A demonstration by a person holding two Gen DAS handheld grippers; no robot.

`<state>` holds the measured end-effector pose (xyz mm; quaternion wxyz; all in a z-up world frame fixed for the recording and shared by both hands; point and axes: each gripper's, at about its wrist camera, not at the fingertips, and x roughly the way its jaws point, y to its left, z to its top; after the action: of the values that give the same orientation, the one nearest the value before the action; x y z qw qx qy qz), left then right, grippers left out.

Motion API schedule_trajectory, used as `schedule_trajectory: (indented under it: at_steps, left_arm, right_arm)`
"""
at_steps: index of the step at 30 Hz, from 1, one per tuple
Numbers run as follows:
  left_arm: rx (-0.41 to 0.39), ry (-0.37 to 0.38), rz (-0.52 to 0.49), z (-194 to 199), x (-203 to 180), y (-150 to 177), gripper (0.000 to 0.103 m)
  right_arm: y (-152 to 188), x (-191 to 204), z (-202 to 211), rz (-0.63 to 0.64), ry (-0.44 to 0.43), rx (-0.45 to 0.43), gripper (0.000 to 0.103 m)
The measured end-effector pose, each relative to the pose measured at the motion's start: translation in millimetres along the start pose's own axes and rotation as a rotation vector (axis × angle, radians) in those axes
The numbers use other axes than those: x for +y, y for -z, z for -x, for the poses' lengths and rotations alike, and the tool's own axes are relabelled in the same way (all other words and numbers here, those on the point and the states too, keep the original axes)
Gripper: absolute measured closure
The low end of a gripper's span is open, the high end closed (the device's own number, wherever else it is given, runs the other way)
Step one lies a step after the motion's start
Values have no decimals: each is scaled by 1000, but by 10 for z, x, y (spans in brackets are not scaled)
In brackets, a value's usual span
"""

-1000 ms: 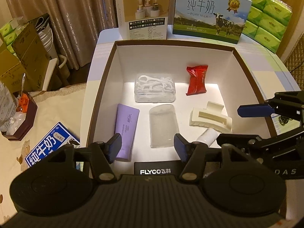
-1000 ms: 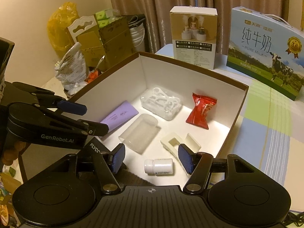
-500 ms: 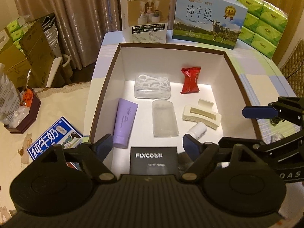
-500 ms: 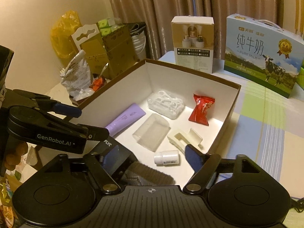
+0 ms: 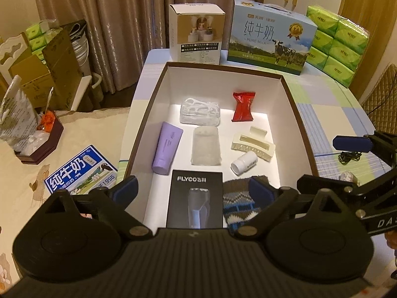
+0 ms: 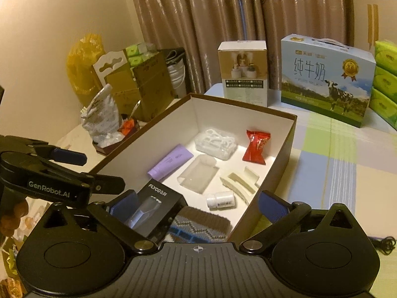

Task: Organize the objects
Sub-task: 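Withdraw both tools from the box and move toward the cotton swab bag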

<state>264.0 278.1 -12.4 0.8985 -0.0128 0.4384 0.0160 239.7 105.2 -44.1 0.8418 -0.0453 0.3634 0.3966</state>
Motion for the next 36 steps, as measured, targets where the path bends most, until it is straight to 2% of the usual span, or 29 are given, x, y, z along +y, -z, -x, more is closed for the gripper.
schedule_trajectory:
  at_steps: [21, 28, 36]
  left_arm:
    - [13, 4, 2, 424, -363, 488, 8]
    - [24, -14, -8, 489, -615, 597, 8]
    - [46, 21, 11, 510, -1001, 688, 8]
  right_arm:
    - [404, 47, 545, -22, -29, 2, 2]
    - [542, -114, 743, -36, -41, 13, 2]
    - [729, -466, 1001, -67, -30, 36, 2]
